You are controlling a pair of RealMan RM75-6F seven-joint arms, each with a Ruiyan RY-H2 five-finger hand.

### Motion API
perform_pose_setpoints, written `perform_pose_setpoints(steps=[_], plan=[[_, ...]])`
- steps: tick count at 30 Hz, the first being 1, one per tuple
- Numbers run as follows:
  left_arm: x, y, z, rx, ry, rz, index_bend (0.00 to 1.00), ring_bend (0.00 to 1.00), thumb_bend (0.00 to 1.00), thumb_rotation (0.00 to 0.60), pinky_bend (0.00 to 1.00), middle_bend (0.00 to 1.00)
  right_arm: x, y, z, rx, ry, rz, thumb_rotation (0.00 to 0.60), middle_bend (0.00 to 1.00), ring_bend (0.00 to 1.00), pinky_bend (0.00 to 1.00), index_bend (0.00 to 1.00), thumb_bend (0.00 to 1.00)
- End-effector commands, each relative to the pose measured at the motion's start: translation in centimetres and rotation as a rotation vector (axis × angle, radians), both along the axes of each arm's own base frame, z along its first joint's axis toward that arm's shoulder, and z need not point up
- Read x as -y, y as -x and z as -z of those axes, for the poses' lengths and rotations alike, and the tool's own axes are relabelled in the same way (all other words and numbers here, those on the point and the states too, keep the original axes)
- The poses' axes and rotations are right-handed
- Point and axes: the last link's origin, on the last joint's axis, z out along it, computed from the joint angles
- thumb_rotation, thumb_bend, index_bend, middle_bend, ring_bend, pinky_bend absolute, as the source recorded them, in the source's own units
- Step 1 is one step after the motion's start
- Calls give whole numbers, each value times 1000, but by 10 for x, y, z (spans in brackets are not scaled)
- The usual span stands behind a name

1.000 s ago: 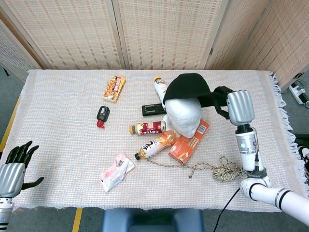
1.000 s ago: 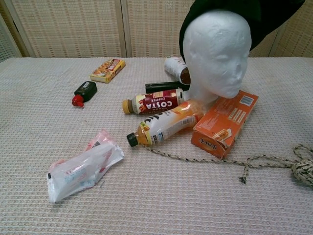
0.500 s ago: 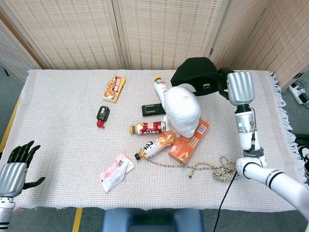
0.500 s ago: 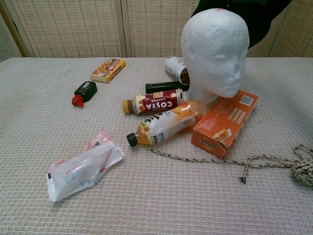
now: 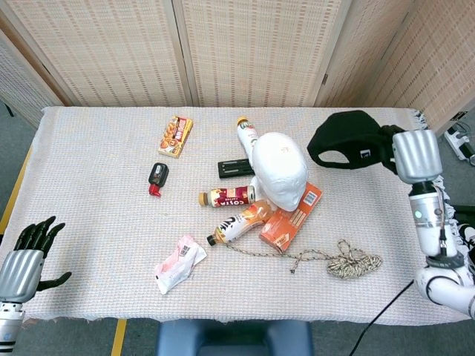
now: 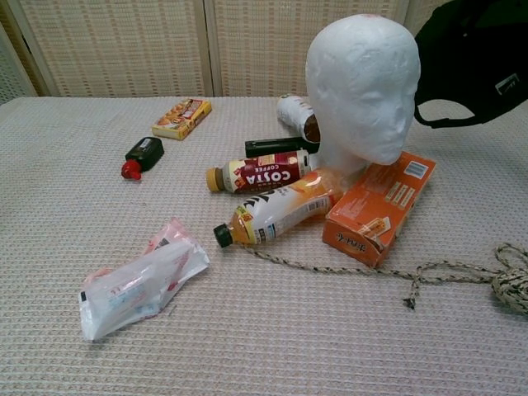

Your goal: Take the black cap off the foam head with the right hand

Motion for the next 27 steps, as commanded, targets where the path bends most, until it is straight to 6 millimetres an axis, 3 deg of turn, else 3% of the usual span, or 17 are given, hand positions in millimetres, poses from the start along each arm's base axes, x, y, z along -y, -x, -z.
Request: perform_pose_setpoints(steps=[1, 8, 14, 16, 19, 21, 22, 23, 25, 26, 27], plan=[[1, 0, 0, 1, 1, 0, 143, 86, 78, 600, 108, 73, -31, 16, -2, -15, -45, 23, 600, 666, 949, 1000, 787, 784], [3, -1, 1, 12, 5, 4, 143, 86, 78, 600, 107, 72, -66, 38, 21, -32, -153, 62, 600, 667, 948, 1000, 787, 784], [2, -3, 1, 15, 3, 13, 143, 86, 79, 600, 108, 72, -65, 51, 54, -35, -206, 74, 600, 667, 934, 1000, 781, 783], [2, -3, 1, 15, 4, 11, 143, 86, 79, 600, 108, 71, -63, 54, 64, -24, -218, 82, 600, 667, 906, 1000, 770, 784], [3, -2, 1, 14, 6, 6, 143, 86, 78, 600, 108, 72, -61, 59, 80, -16, -242, 96, 600, 642, 768, 1000, 698, 774], [3, -2, 2, 15, 6, 5, 143, 86, 78, 600, 107, 71, -60, 61, 90, -12, -256, 111, 600, 574, 658, 1000, 588, 705], [3, -2, 2, 14, 6, 4, 143, 86, 78, 600, 107, 72, -61, 62, 94, -6, -267, 123, 600, 518, 596, 988, 500, 601], [3, -2, 2, 13, 7, 2, 143, 86, 78, 600, 108, 72, -62, 64, 99, 5, -290, 151, 600, 430, 504, 904, 359, 406], [3, -2, 2, 11, 9, 3, 143, 86, 78, 600, 108, 71, -64, 63, 104, 29, -325, 180, 595, 292, 346, 675, 139, 118], [3, -2, 2, 11, 9, 4, 142, 86, 79, 600, 107, 71, -65, 61, 104, 44, -339, 194, 577, 218, 263, 537, 53, 28], [3, -2, 1, 11, 9, 5, 142, 86, 79, 600, 107, 71, -66, 60, 103, 54, -345, 201, 546, 160, 197, 436, 10, 0]])
